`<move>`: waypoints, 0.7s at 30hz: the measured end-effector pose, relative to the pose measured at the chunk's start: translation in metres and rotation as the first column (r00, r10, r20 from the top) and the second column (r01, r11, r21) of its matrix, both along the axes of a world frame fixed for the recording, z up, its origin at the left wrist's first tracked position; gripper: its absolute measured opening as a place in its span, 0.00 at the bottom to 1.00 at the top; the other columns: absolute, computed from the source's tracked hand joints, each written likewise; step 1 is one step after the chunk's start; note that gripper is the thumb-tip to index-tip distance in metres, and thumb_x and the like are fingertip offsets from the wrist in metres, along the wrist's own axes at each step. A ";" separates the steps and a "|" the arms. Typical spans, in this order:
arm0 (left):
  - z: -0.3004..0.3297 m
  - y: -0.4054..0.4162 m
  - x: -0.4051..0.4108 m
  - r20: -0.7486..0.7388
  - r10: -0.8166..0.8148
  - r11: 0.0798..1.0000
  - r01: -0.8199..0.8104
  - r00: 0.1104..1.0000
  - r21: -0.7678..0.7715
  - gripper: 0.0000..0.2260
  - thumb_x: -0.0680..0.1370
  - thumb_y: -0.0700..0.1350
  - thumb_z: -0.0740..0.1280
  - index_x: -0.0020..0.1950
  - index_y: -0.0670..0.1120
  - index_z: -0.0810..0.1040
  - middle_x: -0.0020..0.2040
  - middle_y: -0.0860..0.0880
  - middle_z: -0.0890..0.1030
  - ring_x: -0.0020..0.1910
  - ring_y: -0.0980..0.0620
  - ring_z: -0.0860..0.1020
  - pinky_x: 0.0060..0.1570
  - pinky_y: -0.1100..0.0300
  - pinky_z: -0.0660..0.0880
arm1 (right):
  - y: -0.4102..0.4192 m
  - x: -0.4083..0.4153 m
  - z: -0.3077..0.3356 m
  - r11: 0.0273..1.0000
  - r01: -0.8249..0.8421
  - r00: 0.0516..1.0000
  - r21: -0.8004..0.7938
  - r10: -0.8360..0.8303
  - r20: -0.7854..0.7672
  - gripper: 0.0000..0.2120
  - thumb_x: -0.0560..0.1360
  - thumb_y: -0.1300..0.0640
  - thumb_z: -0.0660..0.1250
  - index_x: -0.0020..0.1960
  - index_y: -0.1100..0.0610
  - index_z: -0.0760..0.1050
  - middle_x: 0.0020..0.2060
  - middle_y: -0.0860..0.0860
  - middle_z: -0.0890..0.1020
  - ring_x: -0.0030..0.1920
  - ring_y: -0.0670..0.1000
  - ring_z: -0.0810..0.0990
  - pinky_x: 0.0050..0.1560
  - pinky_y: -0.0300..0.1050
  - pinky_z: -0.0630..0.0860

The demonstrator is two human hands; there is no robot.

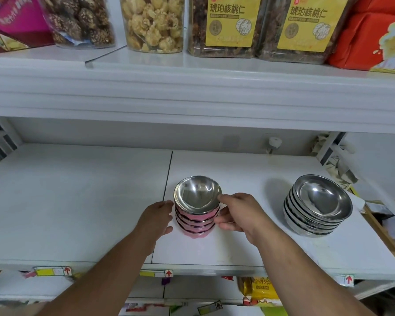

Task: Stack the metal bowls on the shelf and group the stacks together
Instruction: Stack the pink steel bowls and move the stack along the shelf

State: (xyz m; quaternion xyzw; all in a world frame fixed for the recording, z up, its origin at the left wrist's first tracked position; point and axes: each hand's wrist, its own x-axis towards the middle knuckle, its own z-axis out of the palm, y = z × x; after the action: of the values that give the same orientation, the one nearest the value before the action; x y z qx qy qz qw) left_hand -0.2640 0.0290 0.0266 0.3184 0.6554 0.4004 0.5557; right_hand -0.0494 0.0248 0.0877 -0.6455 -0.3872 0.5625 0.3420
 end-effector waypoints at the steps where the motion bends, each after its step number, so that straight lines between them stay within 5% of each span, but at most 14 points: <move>1: -0.002 -0.001 0.000 0.041 0.003 1.000 -0.003 0.999 -0.008 0.20 0.82 0.50 0.63 0.73 0.45 0.72 0.68 0.46 0.76 0.62 0.48 0.76 0.56 0.52 0.78 | 0.000 0.002 -0.005 0.999 0.049 0.999 0.019 -0.049 0.020 0.12 0.81 0.53 0.68 0.50 0.63 0.77 0.37 0.56 0.82 0.33 0.53 0.85 0.35 0.45 0.83; 4: -0.010 -0.004 0.001 0.188 -0.001 1.000 0.005 0.982 -0.017 0.24 0.82 0.53 0.63 0.77 0.49 0.67 0.74 0.50 0.71 0.70 0.47 0.72 0.65 0.48 0.73 | 0.000 0.004 -0.024 0.986 0.159 0.986 0.041 -0.161 0.049 0.15 0.82 0.47 0.66 0.54 0.60 0.76 0.49 0.56 0.82 0.45 0.54 0.83 0.52 0.52 0.84; 8: -0.017 -0.008 0.005 0.353 -0.060 0.998 0.063 0.934 0.004 0.22 0.81 0.58 0.63 0.74 0.53 0.72 0.73 0.55 0.73 0.71 0.50 0.71 0.68 0.46 0.69 | -0.004 -0.004 -0.047 0.994 0.068 0.991 -0.085 -0.078 -0.112 0.30 0.84 0.40 0.58 0.80 0.55 0.65 0.78 0.53 0.70 0.74 0.55 0.71 0.75 0.57 0.70; 10: -0.015 -0.011 0.009 0.380 -0.092 0.996 0.093 0.920 0.017 0.16 0.81 0.57 0.62 0.68 0.56 0.77 0.70 0.57 0.76 0.70 0.53 0.72 0.69 0.46 0.68 | -0.005 -0.010 -0.053 0.992 0.044 0.968 -0.118 -0.072 -0.242 0.30 0.84 0.39 0.57 0.80 0.55 0.66 0.78 0.52 0.70 0.76 0.53 0.70 0.77 0.56 0.67; 14: -0.014 -0.012 0.014 0.374 -0.081 0.997 0.080 0.924 0.018 0.14 0.83 0.56 0.60 0.65 0.56 0.79 0.67 0.58 0.77 0.66 0.57 0.74 0.72 0.46 0.67 | -0.004 -0.015 -0.060 0.995 0.010 0.925 -0.096 -0.046 -0.378 0.21 0.85 0.40 0.56 0.60 0.51 0.83 0.64 0.50 0.84 0.66 0.49 0.80 0.75 0.54 0.71; 21: -0.001 -0.021 0.013 0.356 -0.025 0.999 0.007 0.934 0.052 0.16 0.81 0.57 0.62 0.67 0.57 0.78 0.66 0.58 0.78 0.65 0.59 0.74 0.67 0.51 0.71 | 0.005 -0.016 -0.059 0.998 -0.052 0.914 -0.043 0.030 -0.404 0.20 0.85 0.41 0.57 0.64 0.50 0.82 0.66 0.50 0.83 0.69 0.50 0.79 0.76 0.55 0.70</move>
State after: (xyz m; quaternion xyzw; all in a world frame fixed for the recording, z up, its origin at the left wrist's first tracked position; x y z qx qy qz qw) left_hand -0.2506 0.0077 0.0258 0.2596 0.5308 0.4633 0.6605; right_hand -0.0651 0.0294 0.0290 -0.5162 -0.3069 0.7004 0.3857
